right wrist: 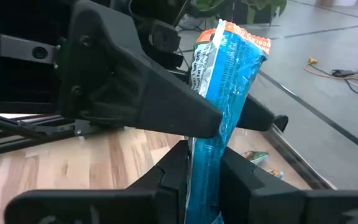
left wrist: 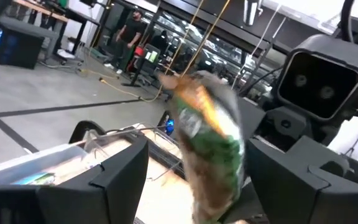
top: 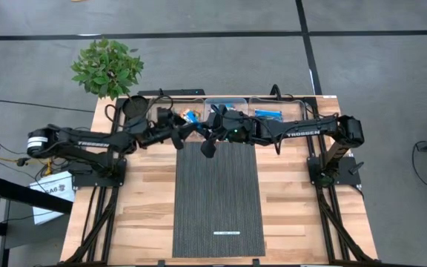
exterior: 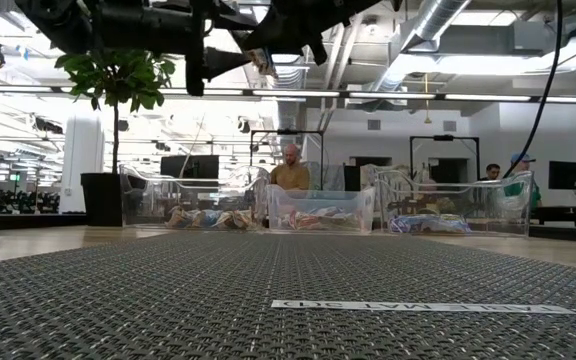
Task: Pick and place Granola Bars by type
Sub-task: Put the orange granola bar into the left transparent bin
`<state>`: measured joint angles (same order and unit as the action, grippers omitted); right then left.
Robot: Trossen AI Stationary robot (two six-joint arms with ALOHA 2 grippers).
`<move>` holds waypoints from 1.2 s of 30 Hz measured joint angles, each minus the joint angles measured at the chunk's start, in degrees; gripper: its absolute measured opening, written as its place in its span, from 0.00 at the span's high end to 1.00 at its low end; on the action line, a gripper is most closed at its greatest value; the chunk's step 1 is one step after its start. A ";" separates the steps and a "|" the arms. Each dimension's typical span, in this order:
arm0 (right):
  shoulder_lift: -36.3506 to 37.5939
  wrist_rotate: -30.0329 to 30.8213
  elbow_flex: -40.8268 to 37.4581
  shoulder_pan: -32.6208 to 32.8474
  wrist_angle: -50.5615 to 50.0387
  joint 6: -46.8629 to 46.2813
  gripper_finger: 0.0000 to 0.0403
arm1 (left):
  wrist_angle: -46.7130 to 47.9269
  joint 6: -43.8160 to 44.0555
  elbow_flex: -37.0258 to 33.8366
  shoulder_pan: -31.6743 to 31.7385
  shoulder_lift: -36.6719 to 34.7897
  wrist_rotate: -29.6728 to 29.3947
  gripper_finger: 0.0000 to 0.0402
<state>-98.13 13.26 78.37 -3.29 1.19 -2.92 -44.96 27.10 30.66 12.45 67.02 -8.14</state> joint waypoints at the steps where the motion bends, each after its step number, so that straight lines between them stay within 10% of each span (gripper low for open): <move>1: 0.00 0.02 0.00 -0.06 -0.02 0.00 0.86 | -0.05 -0.43 0.47 0.00 0.42 0.25 0.35; 14: 0.00 0.13 0.00 -0.09 0.15 -0.02 0.86 | 0.02 -1.93 1.02 -0.24 0.66 -1.77 0.38; 36: 0.00 0.14 0.00 -0.11 0.18 -0.07 0.86 | 0.45 -2.54 1.02 -0.26 0.62 -1.21 0.86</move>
<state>-98.13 13.39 78.37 -3.40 1.37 -2.98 -44.51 24.57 31.68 12.19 67.64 -9.35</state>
